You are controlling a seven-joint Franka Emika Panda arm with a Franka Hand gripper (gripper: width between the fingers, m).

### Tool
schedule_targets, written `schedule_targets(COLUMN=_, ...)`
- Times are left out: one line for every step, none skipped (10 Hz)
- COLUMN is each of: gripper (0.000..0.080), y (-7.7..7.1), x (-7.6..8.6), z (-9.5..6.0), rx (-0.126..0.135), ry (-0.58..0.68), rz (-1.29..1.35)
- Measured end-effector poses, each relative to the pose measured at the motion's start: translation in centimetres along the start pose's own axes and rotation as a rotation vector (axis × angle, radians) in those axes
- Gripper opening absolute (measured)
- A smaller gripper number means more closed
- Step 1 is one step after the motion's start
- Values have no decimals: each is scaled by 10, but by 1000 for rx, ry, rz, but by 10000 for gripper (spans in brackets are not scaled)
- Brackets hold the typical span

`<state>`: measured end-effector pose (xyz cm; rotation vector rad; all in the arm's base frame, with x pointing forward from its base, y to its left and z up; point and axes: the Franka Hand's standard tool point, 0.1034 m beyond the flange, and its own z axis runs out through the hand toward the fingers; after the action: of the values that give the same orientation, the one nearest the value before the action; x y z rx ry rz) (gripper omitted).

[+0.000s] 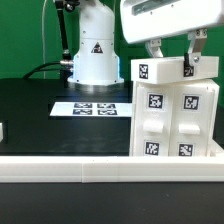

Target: Assemble cabinet

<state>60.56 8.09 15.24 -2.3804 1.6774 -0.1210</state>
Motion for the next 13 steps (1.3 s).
schedule_targets(gripper=560, y=-1, x=0, z=0, rx=14, ry=0, rz=105)
schedule_targets(gripper=560, y=-2, x=-1, z=0, rx=25, ry=-8, rz=224)
schedule_targets(gripper=560, y=-3, x=-3, z=1, rx=36, ry=-12, rz=331)
schedule_targets(gripper=560, y=-6, x=-5, z=1, rx=60, ry=-10, rz=449)
schedule_targets(gripper=560, y=-7, x=-5, z=0, rx=66, ry=-20, rz=536)
schedule_targets(gripper=560, y=-8, x=-5, z=0, rx=69, ry=-31, rz=622)
schedule_targets(gripper=560, y=-8, x=-6, z=0, rx=71, ry=-36, rz=650)
schedule_targets(gripper=663, y=-8, x=-7, z=0, rx=70, ry=-37, rz=644)
schedule_targets(gripper=761, y=-8, x=-7, z=0, rx=70, ry=-36, rz=629)
schedule_targets(gripper=761, y=-10, x=-7, z=-4, rx=79, ry=-42, rz=609)
schedule_targets(gripper=788, y=-14, x=-8, z=-13, rx=97, ry=-55, rz=599)
schedule_targets(gripper=797, y=-17, x=-9, z=-22, rx=114, ry=-66, rz=596)
schedule_targets(gripper=797, y=-21, x=-9, z=-28, rx=128, ry=-74, rz=593)
